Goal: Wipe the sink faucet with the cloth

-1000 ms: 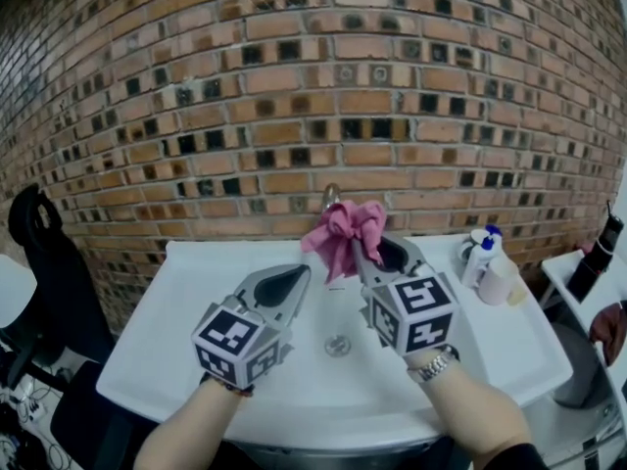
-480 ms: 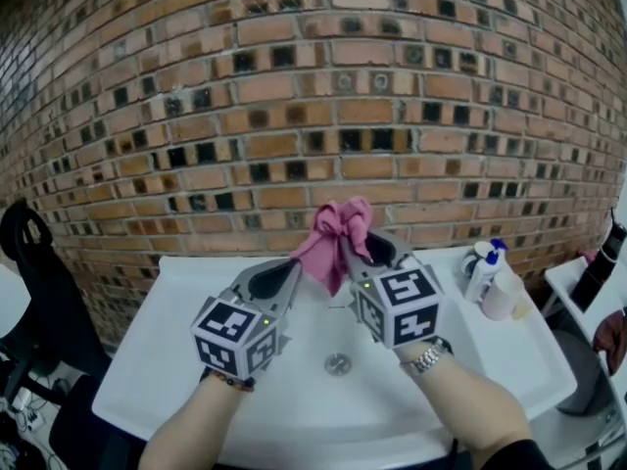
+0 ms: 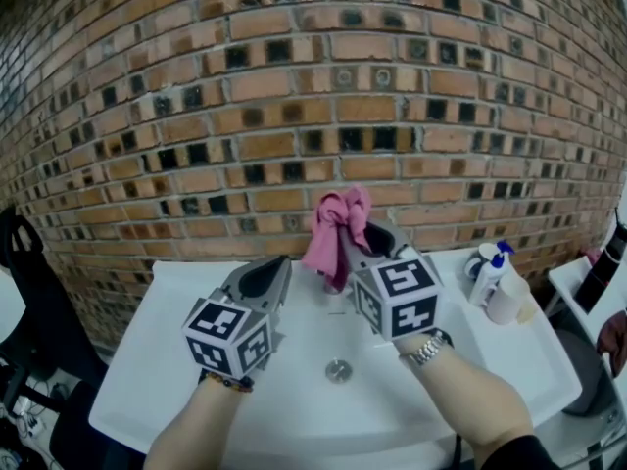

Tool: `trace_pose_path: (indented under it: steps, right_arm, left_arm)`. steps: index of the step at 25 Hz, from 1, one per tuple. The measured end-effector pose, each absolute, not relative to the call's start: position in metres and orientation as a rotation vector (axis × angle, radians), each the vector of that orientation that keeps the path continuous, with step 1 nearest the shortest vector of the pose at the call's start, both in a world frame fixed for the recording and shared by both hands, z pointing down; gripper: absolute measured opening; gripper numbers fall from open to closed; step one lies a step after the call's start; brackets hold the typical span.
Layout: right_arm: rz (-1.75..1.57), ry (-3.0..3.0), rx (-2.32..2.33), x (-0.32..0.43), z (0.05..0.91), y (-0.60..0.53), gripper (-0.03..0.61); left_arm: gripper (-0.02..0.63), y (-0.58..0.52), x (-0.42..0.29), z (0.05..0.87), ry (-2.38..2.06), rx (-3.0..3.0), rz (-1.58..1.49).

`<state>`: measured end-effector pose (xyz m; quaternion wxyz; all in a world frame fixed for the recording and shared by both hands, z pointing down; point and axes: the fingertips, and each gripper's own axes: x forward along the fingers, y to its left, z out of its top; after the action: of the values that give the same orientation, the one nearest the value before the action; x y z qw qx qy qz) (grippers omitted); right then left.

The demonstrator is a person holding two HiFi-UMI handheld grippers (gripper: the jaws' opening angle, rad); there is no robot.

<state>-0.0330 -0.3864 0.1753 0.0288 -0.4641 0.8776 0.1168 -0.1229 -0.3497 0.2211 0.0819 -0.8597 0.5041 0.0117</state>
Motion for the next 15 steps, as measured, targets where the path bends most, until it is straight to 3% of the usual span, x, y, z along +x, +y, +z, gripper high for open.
trace_pose_path:
  steps: [15]
  right_arm:
    - [0.357,2.714,-1.478,-0.034,0.177,-0.421,0.069]
  left_arm:
    - [0.006,-0.365,-0.107,0.225,1.465,-2.598,0.007]
